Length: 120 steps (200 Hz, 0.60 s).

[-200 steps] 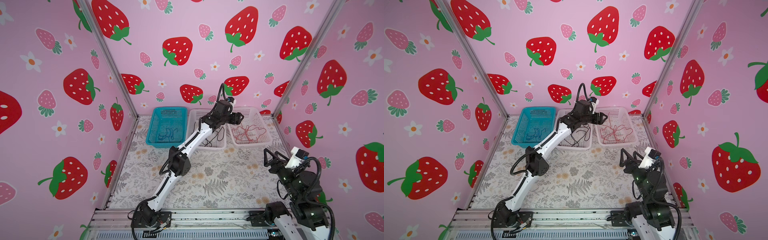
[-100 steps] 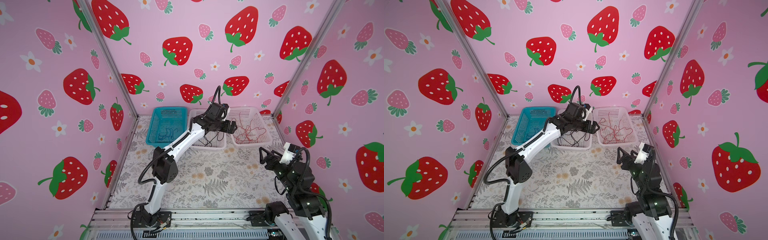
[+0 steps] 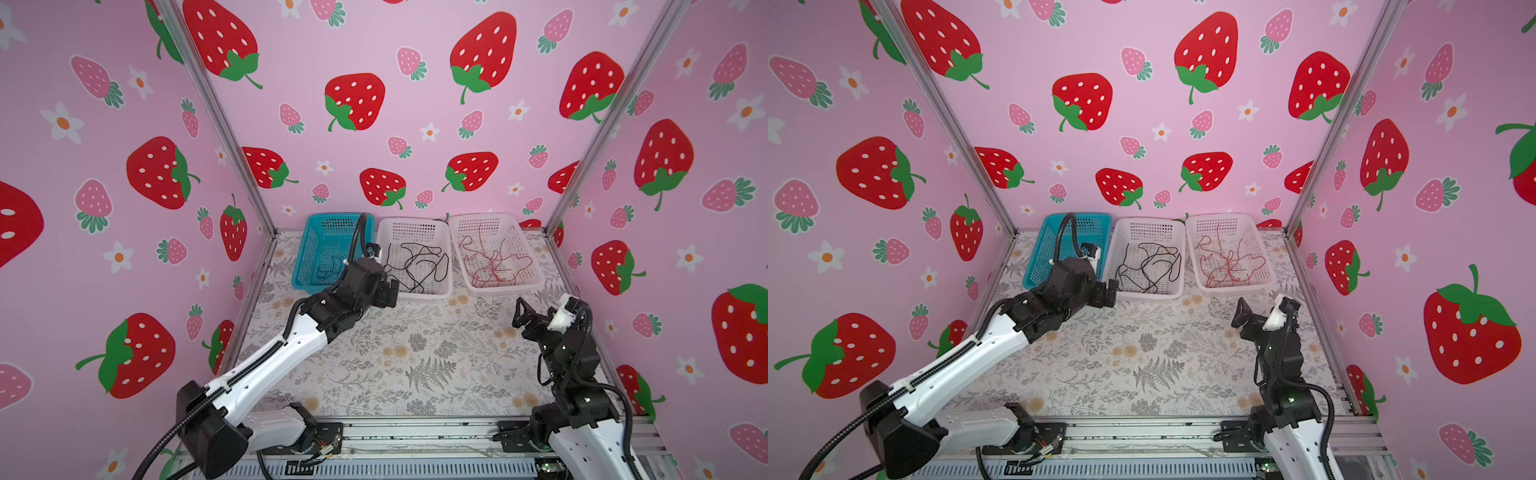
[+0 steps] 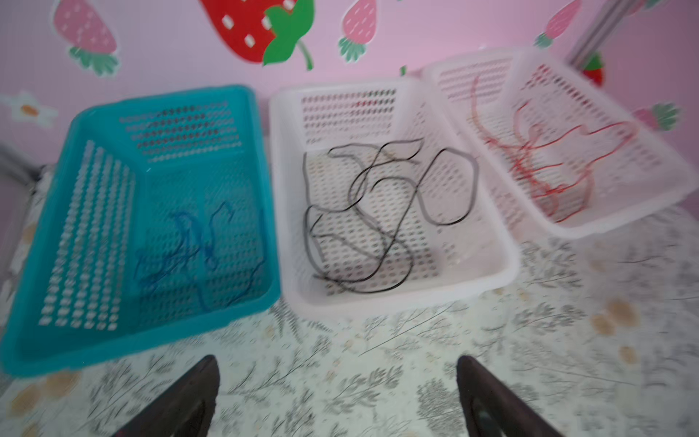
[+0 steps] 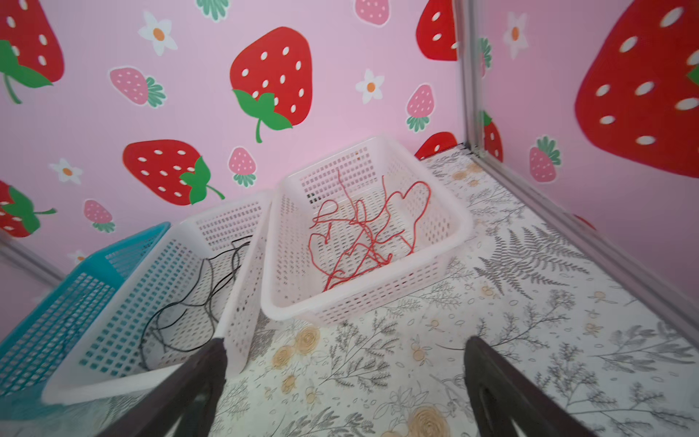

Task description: Untangle the cables

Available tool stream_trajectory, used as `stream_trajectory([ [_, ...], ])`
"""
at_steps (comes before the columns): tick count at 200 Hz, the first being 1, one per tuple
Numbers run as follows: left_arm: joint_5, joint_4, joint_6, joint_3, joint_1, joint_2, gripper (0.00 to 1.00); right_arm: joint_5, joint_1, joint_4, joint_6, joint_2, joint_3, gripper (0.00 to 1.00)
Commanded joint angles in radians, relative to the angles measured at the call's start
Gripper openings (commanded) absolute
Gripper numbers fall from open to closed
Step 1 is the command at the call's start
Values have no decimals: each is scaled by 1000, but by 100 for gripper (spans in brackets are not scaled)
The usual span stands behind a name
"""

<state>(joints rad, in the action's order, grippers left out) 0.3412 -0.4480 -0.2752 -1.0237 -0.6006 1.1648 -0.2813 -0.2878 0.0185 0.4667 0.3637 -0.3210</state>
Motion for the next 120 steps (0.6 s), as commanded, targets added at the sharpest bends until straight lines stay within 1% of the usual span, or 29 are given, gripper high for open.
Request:
stream_trajectory([
  [1,55,23,-79,150,144,-135,99,-208,5,219,-103,51,18,99],
  [12,34,68,-81,243,222,-200,99,-242,7,250,-110,112,7,99],
  [26,40,138,-66,338,299,-252,99,-313,7,322,-115,206,12,99],
  [39,82,221,-45,410,326,-279,99,-346,7,413,-137,303,28,99],
  [49,78,271,-36,447,347,-283,99,-350,7,442,-137,379,16,99],
  [72,69,313,-49,474,430,-225,99,-365,7,559,-184,538,8,99],
  [89,50,345,-53,478,492,-162,99,-367,8,709,-276,668,29,99],
  [100,40,385,-43,485,516,-120,99,-364,11,811,-343,743,46,99],
  [109,29,419,-36,482,535,-95,99,-368,14,862,-382,794,50,99],
  [120,34,457,-38,483,550,-73,99,-330,21,938,-424,843,66,99],
])
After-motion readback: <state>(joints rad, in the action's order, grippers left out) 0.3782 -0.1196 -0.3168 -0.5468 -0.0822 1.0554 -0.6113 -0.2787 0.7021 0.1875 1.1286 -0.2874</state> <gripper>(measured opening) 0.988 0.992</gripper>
